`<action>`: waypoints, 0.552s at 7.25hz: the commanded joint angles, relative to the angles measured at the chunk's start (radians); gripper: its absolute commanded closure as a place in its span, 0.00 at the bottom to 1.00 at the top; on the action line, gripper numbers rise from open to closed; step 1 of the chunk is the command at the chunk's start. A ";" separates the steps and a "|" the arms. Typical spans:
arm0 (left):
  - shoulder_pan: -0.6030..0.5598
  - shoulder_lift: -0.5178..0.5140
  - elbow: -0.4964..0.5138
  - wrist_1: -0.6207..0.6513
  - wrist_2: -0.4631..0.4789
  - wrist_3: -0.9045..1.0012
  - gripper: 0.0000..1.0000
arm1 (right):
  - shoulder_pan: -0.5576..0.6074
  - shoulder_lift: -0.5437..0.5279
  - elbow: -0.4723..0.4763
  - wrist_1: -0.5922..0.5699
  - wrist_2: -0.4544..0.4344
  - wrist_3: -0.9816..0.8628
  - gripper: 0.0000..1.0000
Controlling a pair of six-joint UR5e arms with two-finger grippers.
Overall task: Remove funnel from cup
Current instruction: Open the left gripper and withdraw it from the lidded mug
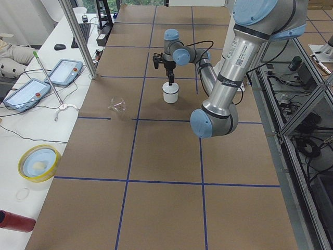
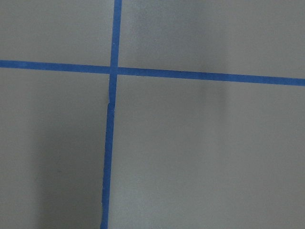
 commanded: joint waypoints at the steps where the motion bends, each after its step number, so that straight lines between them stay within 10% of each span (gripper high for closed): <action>1: -0.165 0.148 -0.053 -0.090 -0.023 0.303 0.00 | 0.000 0.000 0.000 0.000 0.000 0.000 0.00; 4: -0.554 0.467 0.050 -0.376 -0.289 0.831 0.00 | 0.000 0.000 0.000 0.000 0.000 0.000 0.00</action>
